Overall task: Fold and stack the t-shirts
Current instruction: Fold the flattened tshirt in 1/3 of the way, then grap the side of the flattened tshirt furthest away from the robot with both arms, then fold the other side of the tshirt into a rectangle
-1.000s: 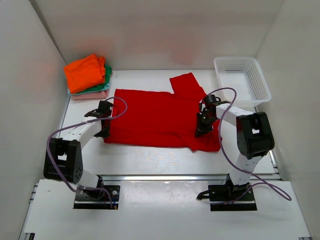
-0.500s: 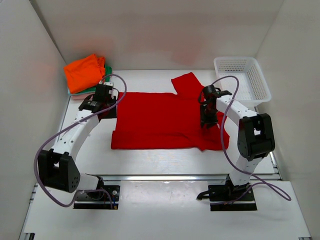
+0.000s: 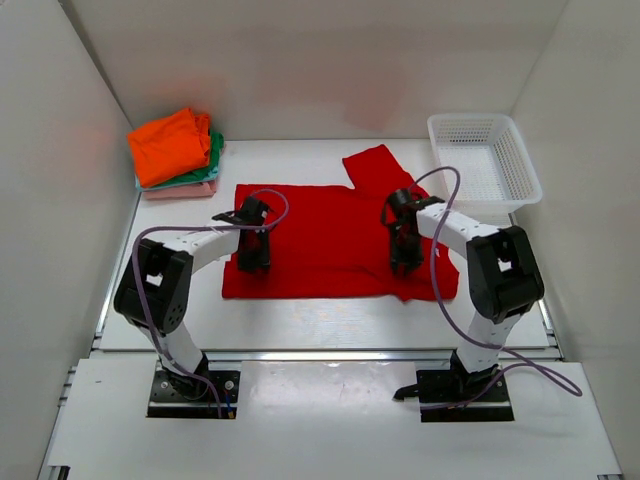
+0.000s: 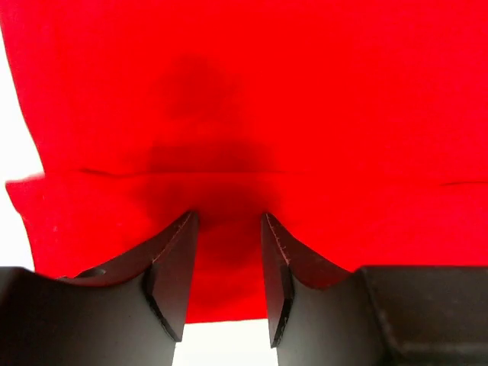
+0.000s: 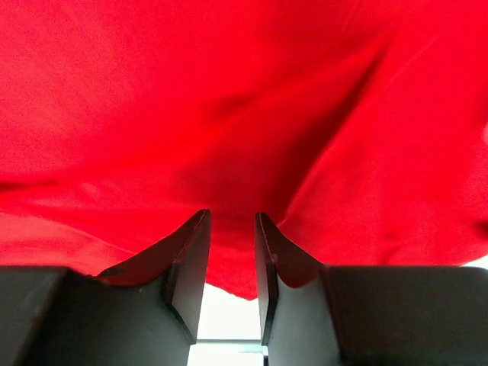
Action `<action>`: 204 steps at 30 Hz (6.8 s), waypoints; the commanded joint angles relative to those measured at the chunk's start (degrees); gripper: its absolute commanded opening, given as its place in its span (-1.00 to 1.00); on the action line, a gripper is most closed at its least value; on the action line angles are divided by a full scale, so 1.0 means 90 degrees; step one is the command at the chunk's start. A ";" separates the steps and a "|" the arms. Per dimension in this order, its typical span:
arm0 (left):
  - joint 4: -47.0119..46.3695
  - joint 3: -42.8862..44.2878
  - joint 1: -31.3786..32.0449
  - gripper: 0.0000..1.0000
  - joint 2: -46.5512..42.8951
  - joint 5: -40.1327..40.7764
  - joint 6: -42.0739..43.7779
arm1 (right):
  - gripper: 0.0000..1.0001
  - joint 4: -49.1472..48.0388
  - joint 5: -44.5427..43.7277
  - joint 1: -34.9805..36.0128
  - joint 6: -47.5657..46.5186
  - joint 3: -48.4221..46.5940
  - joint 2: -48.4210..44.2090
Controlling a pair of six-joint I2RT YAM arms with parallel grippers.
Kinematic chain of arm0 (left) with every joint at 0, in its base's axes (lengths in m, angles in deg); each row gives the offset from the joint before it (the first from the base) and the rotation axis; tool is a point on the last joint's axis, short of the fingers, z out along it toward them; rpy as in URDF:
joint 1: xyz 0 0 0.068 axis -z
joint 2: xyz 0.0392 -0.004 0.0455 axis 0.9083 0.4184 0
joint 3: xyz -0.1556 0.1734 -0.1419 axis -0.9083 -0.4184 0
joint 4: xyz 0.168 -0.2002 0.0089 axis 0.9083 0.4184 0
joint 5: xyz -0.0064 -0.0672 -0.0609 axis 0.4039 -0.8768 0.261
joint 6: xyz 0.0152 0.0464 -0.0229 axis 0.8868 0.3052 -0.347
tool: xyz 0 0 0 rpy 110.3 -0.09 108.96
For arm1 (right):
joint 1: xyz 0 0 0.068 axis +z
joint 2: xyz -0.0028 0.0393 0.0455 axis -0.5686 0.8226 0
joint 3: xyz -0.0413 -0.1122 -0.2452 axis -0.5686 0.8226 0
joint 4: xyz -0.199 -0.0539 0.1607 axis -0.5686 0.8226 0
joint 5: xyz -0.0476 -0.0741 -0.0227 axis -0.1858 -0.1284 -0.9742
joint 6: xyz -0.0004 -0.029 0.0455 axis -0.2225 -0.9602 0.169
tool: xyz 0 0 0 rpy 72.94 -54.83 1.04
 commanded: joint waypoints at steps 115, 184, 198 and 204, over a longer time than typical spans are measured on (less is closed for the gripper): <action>-0.0191 0.3437 -0.2658 -1.00 0.2820 -0.0571 -0.0076 | -0.02 -0.0148 0.1607 -0.1026 -0.0711 -0.7195 0.5180; 0.0131 -0.0186 -0.3303 -1.00 -0.0900 -0.0456 0.1310 | -1.00 -0.0782 0.2904 -0.1172 -0.1404 -0.0155 -0.1498; -0.0035 -0.1212 -0.2767 -1.00 -0.2034 -0.0387 0.1291 | -1.00 -0.1075 0.2983 -0.1347 -0.1346 0.1867 -0.3012; -0.0045 -0.1533 -0.2805 -1.00 -0.2258 -0.0357 0.1272 | -1.00 -0.1183 0.2993 -0.1318 -0.1326 0.2365 -0.3257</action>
